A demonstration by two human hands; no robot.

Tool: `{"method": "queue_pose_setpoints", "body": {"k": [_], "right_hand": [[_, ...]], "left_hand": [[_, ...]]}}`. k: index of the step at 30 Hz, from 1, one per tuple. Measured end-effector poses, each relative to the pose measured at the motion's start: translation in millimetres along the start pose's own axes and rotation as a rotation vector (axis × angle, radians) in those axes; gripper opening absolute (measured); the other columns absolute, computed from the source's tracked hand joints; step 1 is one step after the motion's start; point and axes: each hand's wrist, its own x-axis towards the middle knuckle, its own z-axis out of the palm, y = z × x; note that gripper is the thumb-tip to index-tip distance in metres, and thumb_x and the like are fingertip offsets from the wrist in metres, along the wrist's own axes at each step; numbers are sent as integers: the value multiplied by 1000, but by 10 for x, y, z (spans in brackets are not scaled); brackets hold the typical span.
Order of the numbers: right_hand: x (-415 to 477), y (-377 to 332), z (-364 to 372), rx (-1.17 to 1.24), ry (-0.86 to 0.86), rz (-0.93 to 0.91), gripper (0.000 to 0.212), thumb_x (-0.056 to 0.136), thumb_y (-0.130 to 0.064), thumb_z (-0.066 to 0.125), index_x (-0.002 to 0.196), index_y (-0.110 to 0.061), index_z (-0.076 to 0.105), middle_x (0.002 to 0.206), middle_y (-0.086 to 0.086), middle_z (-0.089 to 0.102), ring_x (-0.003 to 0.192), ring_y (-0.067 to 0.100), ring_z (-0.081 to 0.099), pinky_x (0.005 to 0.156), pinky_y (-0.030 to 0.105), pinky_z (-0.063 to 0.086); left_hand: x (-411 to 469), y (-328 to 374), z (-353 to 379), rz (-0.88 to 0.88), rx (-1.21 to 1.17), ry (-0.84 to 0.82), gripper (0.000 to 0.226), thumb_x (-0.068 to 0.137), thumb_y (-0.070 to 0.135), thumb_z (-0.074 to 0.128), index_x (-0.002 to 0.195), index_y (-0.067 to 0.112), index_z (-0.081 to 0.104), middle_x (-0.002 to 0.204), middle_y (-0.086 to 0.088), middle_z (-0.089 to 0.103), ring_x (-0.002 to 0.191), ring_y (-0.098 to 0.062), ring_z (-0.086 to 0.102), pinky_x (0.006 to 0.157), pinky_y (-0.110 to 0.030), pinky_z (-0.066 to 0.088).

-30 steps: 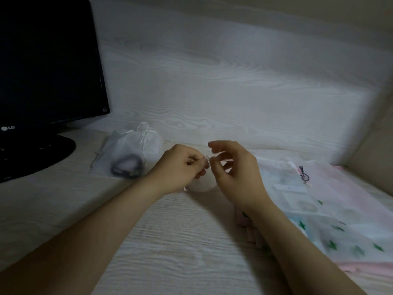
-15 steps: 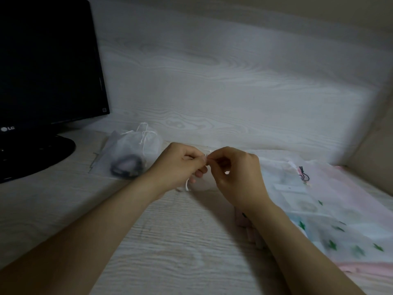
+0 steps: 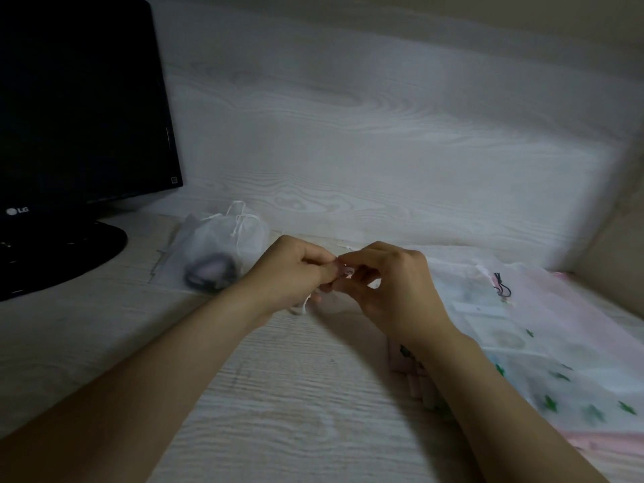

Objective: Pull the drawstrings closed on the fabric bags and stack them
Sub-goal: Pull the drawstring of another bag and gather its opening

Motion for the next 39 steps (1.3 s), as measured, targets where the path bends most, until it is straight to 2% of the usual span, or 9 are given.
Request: {"method": "queue_pose_setpoints", "body": {"k": [6,11,14,18,21,25,28,31,39], "right_hand": [[19,-26,60,-79,48,-20,16,82,-16,86,95,-26,83,84,-5,72,69,6,63,66,15,47],[41,11,128,-191,-29,-14,18,86,-7,77,94,-23,83,83,3,71,72,20,66,68,36,53],[46,20,149,-235,-82,24,18,90,-12,67,95,-23,80,87,4,69,77,23,65,71,40,53],[27,-52,147,-208,-53,57,18,83,-19,62,88,-16,79,76,3,70,68,20,62,65,32,49],[39,-65,107,-12,-42,215,8,85,-16,74,80,-19,78,63,-9,68,58,9,57,58,10,37],[51,-47,84,425,-105,492,12,92,-16,74,81,-15,78,60,-3,63,55,9,49,58,23,40],[44,-66,105,737,-109,658,12,95,-4,67,88,0,76,64,4,56,62,15,46,60,28,39],[39,-82,137,913,-120,728,17,96,-2,65,83,-3,75,64,3,53,63,14,44,60,27,36],[30,-11,154,987,-53,722,28,98,0,62,71,-4,68,64,7,47,62,15,39,60,29,32]], "left_hand": [[-5,21,3,-42,-66,-23,15,102,17,70,98,16,85,98,-14,78,83,-11,70,66,-23,56],[19,21,16,-95,-25,-47,21,96,0,65,97,8,84,88,-12,79,76,-14,63,63,-20,49],[35,13,38,-120,-5,-21,13,86,3,69,90,-1,80,77,-5,69,73,-12,56,66,-23,45],[41,-20,64,-88,-7,157,29,79,3,79,103,19,80,106,2,75,101,-9,68,82,-25,55],[64,-89,18,-8,46,276,33,74,6,89,89,31,75,102,1,77,96,-16,75,88,-41,63],[46,-97,-25,194,129,303,33,76,0,92,64,25,74,85,3,80,81,-11,79,84,-34,65],[7,-48,2,294,196,302,22,78,3,92,70,20,80,85,7,80,82,-3,77,83,-23,63],[28,-63,-25,322,227,288,21,80,3,89,74,22,82,87,9,81,83,-2,77,86,-27,64],[26,-59,-2,368,274,177,8,86,14,86,93,19,86,94,12,81,91,0,76,91,-30,63]]}}
